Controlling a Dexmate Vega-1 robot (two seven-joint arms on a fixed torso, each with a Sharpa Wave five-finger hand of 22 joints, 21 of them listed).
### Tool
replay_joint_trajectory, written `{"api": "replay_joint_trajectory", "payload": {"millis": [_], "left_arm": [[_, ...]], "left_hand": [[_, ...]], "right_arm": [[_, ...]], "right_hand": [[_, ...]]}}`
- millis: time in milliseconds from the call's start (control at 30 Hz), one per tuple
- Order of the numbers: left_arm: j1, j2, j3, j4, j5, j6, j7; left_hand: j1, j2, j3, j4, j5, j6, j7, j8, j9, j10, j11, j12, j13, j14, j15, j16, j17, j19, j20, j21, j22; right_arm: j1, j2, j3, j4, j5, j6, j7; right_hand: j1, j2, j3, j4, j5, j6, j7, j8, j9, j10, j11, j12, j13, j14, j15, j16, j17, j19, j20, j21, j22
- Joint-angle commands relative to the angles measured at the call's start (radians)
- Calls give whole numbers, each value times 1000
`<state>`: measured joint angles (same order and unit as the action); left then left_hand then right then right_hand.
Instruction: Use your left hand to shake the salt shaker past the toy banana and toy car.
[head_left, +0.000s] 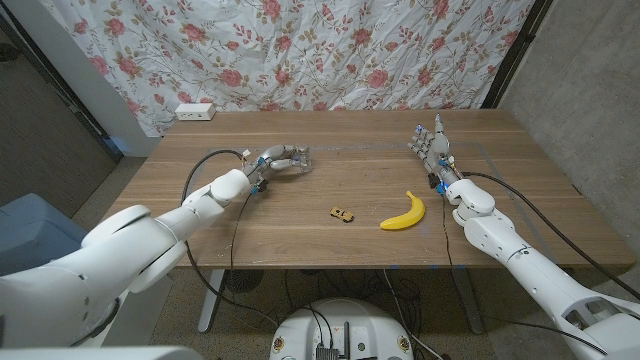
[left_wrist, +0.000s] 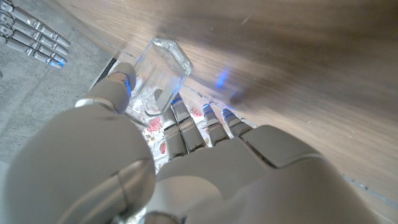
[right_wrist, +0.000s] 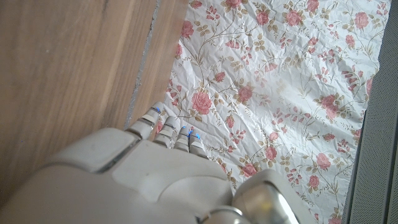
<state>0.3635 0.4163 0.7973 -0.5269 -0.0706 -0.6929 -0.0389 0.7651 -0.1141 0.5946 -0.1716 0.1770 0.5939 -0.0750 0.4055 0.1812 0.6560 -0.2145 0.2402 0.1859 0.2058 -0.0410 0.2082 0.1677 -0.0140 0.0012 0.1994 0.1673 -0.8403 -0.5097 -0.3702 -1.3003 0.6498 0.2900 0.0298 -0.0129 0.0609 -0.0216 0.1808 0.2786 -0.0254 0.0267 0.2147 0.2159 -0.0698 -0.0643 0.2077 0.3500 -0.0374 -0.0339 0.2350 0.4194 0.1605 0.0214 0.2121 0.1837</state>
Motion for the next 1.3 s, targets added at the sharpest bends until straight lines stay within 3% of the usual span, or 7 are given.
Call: {"api": "replay_joint_trajectory", "payload": {"millis": [33, 400, 933, 1300], "left_arm": [[27, 8, -6, -51, 37, 27, 67], [52, 16, -15, -98, 59, 41, 122], [151, 116, -76, -366, 94, 156, 186], [208, 158, -110, -499, 145, 203, 238]], "left_hand": [[10, 2, -9, -1, 2, 20, 5, 1, -1, 21, -2, 3, 0, 21, -71, 8, 2, 14, -2, 3, 2], [32, 23, -28, -1, 3, 108, 9, -2, -2, 112, 7, -1, -3, 89, -88, 10, 2, 67, -10, 4, 2], [43, 53, -38, 5, 3, 160, 14, -14, -2, 158, 5, -14, -3, 126, -84, 5, 2, 105, -5, 5, 3], [47, 69, -39, 5, 3, 163, 10, -25, -1, 157, 4, -24, -2, 129, -81, 0, 2, 120, -1, 5, 3]], "right_arm": [[1, 0, 0, 2, 0, 1, 1], [0, 0, 0, 1, 0, 0, 0], [0, 0, 0, 0, 0, 0, 0], [0, -1, 0, -1, 0, 0, 0]], "right_hand": [[-6, 99, -1, 6, 6, -1, 9, 3, 4, -6, -1, 7, 3, -6, -35, 4, 6, 7, 0, 6, 5], [-6, 99, -1, 6, 6, -1, 9, 3, 4, -7, -1, 7, 4, -6, -34, 4, 6, 7, 0, 6, 5], [-6, 99, -1, 6, 6, -1, 9, 4, 4, -6, -1, 7, 4, -5, -33, 4, 6, 7, 0, 6, 5], [-6, 99, -1, 6, 6, -1, 9, 3, 4, -6, -1, 7, 4, -6, -34, 4, 6, 7, 0, 6, 5]]}}
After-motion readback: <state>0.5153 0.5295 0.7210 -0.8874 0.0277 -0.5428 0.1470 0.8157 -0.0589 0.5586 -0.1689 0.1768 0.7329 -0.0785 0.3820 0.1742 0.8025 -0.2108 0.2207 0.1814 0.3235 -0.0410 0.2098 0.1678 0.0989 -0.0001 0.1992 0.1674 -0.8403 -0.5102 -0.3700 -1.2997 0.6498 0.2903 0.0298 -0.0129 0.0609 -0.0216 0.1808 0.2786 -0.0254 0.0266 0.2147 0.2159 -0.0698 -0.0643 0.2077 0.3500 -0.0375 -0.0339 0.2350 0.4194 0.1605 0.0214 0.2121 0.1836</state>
